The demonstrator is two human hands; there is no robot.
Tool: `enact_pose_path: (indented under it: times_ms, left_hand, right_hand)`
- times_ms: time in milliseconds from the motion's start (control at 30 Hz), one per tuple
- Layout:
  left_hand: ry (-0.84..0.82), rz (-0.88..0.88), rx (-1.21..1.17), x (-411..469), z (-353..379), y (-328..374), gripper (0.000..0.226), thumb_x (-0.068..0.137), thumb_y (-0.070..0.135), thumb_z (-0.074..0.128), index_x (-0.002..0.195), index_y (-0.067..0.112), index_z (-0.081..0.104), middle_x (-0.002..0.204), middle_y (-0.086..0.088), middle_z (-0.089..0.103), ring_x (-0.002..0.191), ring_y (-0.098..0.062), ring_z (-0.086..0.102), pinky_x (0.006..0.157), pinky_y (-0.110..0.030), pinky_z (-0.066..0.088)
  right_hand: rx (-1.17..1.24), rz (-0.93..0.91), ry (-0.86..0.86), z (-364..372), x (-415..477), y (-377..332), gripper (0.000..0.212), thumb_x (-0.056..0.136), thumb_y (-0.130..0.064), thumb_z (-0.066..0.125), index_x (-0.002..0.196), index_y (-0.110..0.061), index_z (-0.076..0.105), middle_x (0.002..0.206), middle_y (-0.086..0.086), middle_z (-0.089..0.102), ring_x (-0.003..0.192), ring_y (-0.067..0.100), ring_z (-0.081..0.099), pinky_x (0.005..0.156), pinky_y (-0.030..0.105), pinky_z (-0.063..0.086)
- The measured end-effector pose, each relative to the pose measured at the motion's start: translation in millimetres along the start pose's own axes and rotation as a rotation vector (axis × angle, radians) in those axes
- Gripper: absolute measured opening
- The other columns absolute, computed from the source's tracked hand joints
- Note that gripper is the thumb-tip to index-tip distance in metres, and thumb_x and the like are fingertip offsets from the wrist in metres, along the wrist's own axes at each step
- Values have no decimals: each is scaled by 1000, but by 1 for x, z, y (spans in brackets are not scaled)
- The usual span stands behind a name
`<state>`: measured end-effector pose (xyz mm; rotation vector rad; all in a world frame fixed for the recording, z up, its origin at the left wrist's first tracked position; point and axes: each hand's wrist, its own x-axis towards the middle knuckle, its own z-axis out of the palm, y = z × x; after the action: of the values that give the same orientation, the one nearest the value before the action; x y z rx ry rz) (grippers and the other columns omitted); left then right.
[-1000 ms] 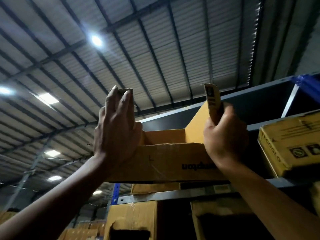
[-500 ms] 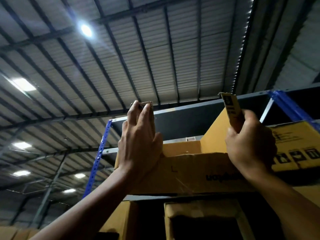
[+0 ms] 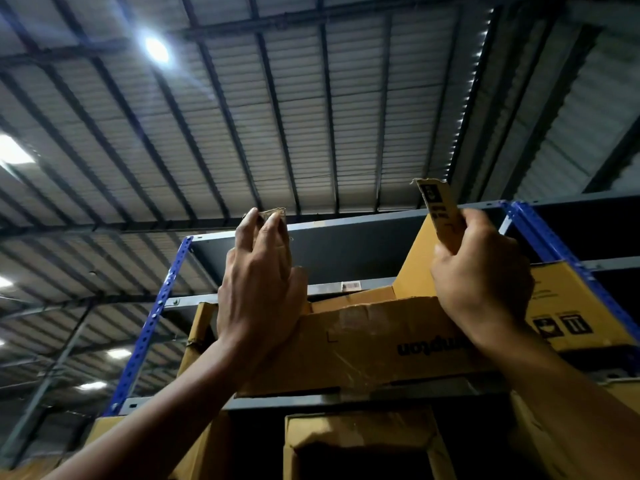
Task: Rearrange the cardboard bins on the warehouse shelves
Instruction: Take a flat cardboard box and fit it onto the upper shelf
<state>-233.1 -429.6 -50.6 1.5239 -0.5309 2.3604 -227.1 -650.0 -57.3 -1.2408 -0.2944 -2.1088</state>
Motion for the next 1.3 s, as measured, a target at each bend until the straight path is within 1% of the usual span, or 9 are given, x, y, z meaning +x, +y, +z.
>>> enact_pose_path:
  times_ms: [167, 367, 533, 733, 833, 933, 1067, 1200, 1300]
  left_hand:
    - [-30, -27, 2, -5, 6, -8, 73, 77, 27, 60, 147, 21, 38, 157, 0, 25, 128, -31, 45, 93, -46, 47]
    - [-88, -25, 28, -11, 26, -13, 70, 80, 23, 60, 147, 22, 37, 156, -2, 25, 125, -34, 47, 88, -47, 49]
    - [-123, -17, 118, -16, 26, -20, 73, 79, 19, 65, 147, 23, 36, 156, -2, 23, 119, -36, 46, 84, -49, 50]
    - [-95, -14, 188, -18, 2, -41, 74, 80, 20, 66, 148, 22, 35, 157, -6, 23, 129, -37, 41, 87, -52, 49]
    - [-94, 2, 179, -16, -8, -48, 74, 77, 26, 58, 147, 22, 36, 157, -6, 24, 130, -36, 41, 88, -53, 49]
    - [-102, 18, 183, -17, -16, -50, 76, 77, 21, 64, 147, 21, 36, 157, -6, 25, 126, -38, 43, 88, -53, 49]
    - [-83, 6, 222, -16, -27, -50, 78, 77, 19, 68, 148, 25, 35, 157, -2, 23, 124, -37, 44, 83, -50, 49]
    - [-82, -4, 203, -14, -31, -57, 77, 78, 20, 67, 148, 26, 35, 157, -1, 24, 125, -35, 44, 84, -49, 48]
    - [-79, 15, 153, -12, -28, -64, 74, 76, 30, 57, 148, 24, 37, 156, -2, 26, 126, -33, 45, 87, -49, 49]
  right_hand:
    - [-44, 21, -65, 3, -1, -1, 36, 92, -22, 60, 126, -14, 49, 99, 9, 67, 91, 31, 67, 73, 45, 56]
    - [1, 79, -109, 26, -8, 21, 32, 92, -20, 60, 123, -15, 52, 92, 1, 66, 76, 16, 60, 56, 21, 35]
    - [154, 155, -168, 48, -25, 29, 28, 92, -19, 60, 118, -17, 53, 82, -8, 57, 78, 19, 63, 65, 32, 50]
    - [291, 146, -206, 59, -38, 14, 25, 95, -14, 57, 120, -15, 54, 76, -16, 46, 65, -4, 45, 52, 9, 36]
    - [314, 150, -202, 63, -41, 4, 32, 93, -12, 58, 125, -12, 54, 92, -12, 52, 80, 4, 54, 63, 6, 37]
    - [291, 162, -182, 65, -47, -1, 33, 92, -13, 60, 124, -14, 55, 96, -7, 55, 97, 18, 60, 75, 26, 44]
    - [311, 172, -153, 67, -52, -8, 35, 90, -11, 61, 125, -13, 55, 104, 1, 64, 100, 22, 62, 82, 37, 53]
    - [239, 141, -113, 69, -52, -17, 35, 92, -15, 61, 126, -12, 54, 106, 4, 66, 99, 23, 63, 78, 32, 49]
    - [160, 116, -100, 69, -51, -19, 35, 92, -19, 61, 126, -13, 53, 104, 4, 66, 95, 24, 65, 63, 21, 39]
